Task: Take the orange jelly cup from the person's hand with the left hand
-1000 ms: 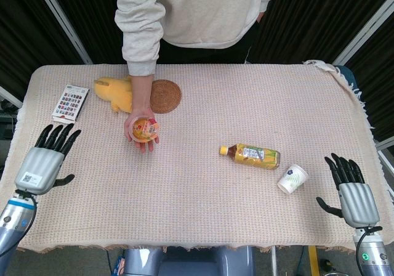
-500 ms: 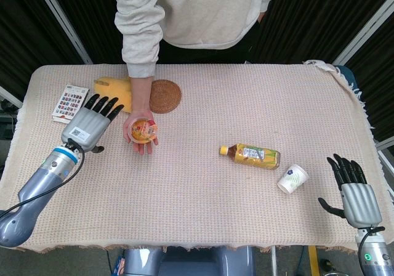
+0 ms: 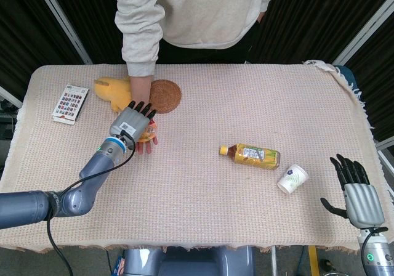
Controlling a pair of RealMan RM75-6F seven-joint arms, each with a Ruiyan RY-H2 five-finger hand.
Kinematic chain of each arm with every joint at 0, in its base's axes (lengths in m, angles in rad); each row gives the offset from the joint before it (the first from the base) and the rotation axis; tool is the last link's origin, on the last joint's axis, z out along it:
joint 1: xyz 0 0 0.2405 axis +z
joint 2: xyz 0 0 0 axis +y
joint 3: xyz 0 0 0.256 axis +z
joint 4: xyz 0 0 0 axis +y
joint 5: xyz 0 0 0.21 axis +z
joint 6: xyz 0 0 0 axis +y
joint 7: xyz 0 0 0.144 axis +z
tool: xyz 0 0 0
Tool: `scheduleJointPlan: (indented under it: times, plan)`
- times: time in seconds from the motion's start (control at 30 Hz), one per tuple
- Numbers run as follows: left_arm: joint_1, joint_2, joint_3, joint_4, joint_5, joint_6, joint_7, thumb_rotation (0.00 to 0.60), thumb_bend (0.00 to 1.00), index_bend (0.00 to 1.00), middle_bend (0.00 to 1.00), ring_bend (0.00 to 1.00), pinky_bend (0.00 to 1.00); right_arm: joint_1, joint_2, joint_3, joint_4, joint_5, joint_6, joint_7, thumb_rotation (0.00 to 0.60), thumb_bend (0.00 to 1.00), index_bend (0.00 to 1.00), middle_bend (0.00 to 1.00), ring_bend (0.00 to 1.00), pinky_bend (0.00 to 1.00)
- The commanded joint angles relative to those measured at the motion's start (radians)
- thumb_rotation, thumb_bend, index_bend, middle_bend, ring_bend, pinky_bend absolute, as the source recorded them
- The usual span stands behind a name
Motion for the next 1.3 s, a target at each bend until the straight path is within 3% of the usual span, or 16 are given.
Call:
scheduleJointPlan:
  times: [0.03,0.17,0.43,0.63,0.9,1.07,1.3]
  plan:
    - [-0.023,-0.025,0.011,0.018,-0.019,0.009,0.0,0.6,0.07,0.06,0.02,0.02,0.14,-0.001,0.001,0.0,0.001,0.0,0.001,0.002,0.6,0.14,0.0,0.0,0.0,0.0]
    - [-0.038,-0.045,0.024,0.027,-0.017,0.02,-0.016,0.6,0.1,0.16,0.13,0.11,0.21,-0.001,0.003,0.0,0.001,0.0,0.001,0.005,0.6,0.14,0.0,0.0,0.0,0.0]
    - [-0.028,-0.049,0.036,0.021,0.047,0.05,-0.082,0.6,0.41,0.42,0.38,0.3,0.38,-0.001,0.001,0.0,0.002,-0.003,0.003,0.0,0.6,0.14,0.0,0.0,0.0,0.0]
    - [0.003,-0.061,0.033,0.026,0.155,0.09,-0.158,0.6,0.54,0.53,0.48,0.39,0.45,-0.001,-0.001,0.0,0.001,-0.003,0.004,-0.008,0.6,0.14,0.0,0.0,0.0,0.0]
    - [0.031,-0.017,0.019,-0.037,0.277,0.139,-0.22,0.6,0.56,0.57,0.5,0.41,0.46,-0.003,0.0,0.002,0.001,0.003,0.004,-0.011,0.6,0.14,0.0,0.0,0.0,0.0]
    - [0.069,0.063,0.014,-0.142,0.356,0.183,-0.267,0.6,0.56,0.57,0.51,0.41,0.47,-0.003,0.001,0.003,0.0,0.005,0.005,-0.009,0.6,0.14,0.0,0.0,0.0,0.0]
    - [0.165,0.181,0.09,-0.285,0.507,0.228,-0.304,0.6,0.56,0.58,0.51,0.41,0.47,-0.005,0.0,0.002,-0.005,0.002,0.008,-0.017,0.6,0.14,0.0,0.0,0.0,0.0]
